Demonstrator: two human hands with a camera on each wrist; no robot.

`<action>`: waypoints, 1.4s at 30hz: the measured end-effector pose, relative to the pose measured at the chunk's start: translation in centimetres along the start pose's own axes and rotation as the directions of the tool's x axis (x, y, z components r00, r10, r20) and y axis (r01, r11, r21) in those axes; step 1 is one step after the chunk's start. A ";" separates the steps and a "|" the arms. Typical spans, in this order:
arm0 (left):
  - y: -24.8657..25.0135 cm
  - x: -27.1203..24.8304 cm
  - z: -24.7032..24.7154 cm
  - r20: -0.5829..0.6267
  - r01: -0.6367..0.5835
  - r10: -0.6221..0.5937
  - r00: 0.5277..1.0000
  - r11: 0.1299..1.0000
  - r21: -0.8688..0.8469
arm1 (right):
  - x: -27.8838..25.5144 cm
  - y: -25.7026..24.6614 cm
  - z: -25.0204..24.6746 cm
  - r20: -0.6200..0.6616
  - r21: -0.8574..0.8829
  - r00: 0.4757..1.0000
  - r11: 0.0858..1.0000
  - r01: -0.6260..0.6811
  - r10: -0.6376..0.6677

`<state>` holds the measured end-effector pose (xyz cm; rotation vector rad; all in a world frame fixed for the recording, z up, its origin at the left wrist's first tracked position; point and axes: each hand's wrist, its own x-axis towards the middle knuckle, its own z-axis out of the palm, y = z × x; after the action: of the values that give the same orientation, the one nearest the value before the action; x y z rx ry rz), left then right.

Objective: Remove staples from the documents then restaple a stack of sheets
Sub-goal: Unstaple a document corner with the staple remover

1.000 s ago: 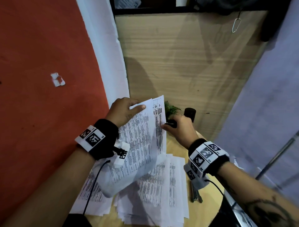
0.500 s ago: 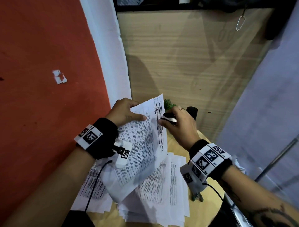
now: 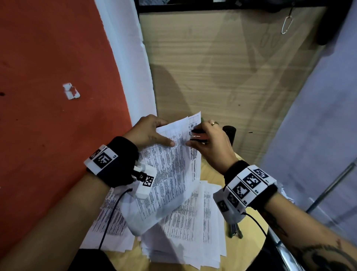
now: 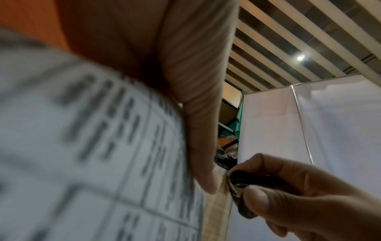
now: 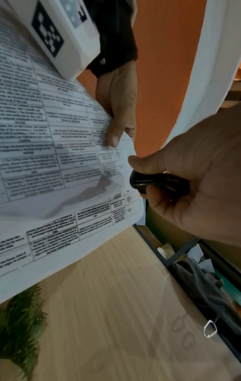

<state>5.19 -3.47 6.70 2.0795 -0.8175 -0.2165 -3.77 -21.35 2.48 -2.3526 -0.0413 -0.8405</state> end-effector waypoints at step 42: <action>2.8 -0.6 0.7 0.057 -0.113 0.130 0.990 0.966 -0.233 | 0.3 -3.0 -2.0 0.056 -0.453 0.819 0.716 0.531 -0.571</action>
<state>3.05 -4.71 8.37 1.8074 -0.9157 -0.3053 -5.34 -20.14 5.55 -2.7815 -0.6092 -1.3647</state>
